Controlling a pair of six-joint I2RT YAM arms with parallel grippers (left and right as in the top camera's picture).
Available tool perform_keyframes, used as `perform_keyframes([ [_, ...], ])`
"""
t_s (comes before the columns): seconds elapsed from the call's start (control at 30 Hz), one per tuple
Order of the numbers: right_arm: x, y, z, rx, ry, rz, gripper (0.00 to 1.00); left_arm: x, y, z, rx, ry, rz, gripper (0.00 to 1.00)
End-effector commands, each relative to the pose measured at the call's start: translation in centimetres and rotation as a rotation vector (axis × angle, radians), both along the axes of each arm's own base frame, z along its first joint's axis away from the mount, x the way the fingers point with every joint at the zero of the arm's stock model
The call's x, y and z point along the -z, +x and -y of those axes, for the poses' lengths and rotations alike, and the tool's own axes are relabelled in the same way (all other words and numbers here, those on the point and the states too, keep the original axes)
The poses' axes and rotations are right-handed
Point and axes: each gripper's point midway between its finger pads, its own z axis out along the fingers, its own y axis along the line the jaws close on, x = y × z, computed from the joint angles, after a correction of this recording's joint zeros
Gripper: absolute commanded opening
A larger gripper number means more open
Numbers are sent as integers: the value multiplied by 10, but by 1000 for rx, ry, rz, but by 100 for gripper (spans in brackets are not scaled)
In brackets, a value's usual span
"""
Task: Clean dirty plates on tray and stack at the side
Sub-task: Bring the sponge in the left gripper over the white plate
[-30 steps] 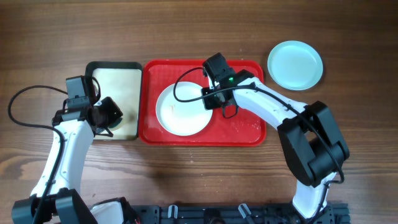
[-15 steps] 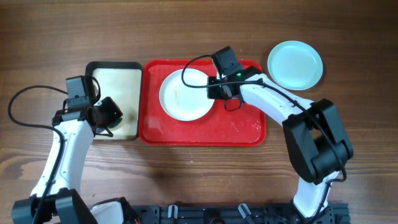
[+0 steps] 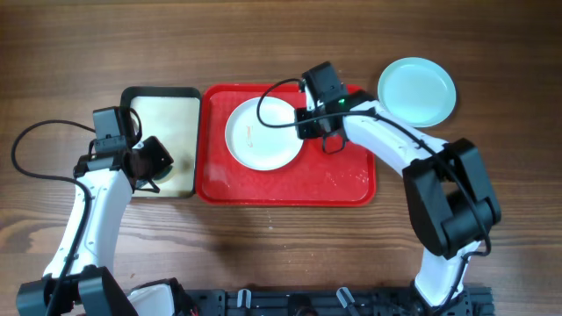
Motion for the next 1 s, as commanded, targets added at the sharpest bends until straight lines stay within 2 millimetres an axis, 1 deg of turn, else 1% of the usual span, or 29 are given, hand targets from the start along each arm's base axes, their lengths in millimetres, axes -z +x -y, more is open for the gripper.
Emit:
perform_keyframes([
  [0.0, -24, 15, -5, -98, 103, 15, 37, -6, 4, -2, 30, 32, 32, 4],
  [0.07, -32, 16, 0, -133, 124, 13, 39, -10, 9, -3, 59, 49, 52, 4],
  [0.17, -33, 15, 15, -126, 107, -7, 38, -25, 17, -4, 100, 71, 66, 4],
  [0.23, -30, 12, 21, -118, 98, -32, 39, -46, 25, -6, 120, 89, 82, 4],
  [0.27, -30, 11, 21, -122, 97, -34, 39, -53, 27, -7, 125, 93, 91, 4],
  [0.33, -30, 10, 18, -127, 103, -32, 39, -76, 36, -6, 135, 103, 121, 4],
  [0.43, -30, 4, 11, -135, 132, -54, 39, -100, 46, 3, 170, 112, 154, 4],
  [0.47, -29, 2, 8, -140, 131, -58, 38, -106, 49, 10, 202, 118, 166, 4],
  [0.53, -23, -3, 3, -155, 126, -69, 38, -111, 53, 28, 257, 119, 183, 4],
  [0.57, -19, -5, 0, -162, 125, -74, 38, -111, 55, 37, 283, 111, 191, 4],
  [0.63, -13, -7, -5, -169, 123, -81, 36, -109, 63, 65, 360, 78, 212, 4],
  [0.73, -12, -8, -8, -174, 124, -81, 29, -107, 77, 97, 404, 47, 252, 4],
  [0.8, -12, -8, -7, -169, 120, -81, 27, -103, 86, 116, 420, 26, 273, 4],
  [0.87, -8, -3, 1, -112, 77, -80, 27, -98, 92, 132, 450, 16, 282, 4],
  [0.9, -6, -1, 6, -94, 54, -75, 28, -91, 95, 144, 473, 10, 281, 4],
  [0.97, -4, -1, 7, -91, 46, -74, 28, -81, 97, 159, 502, 3, 268, 4],
])
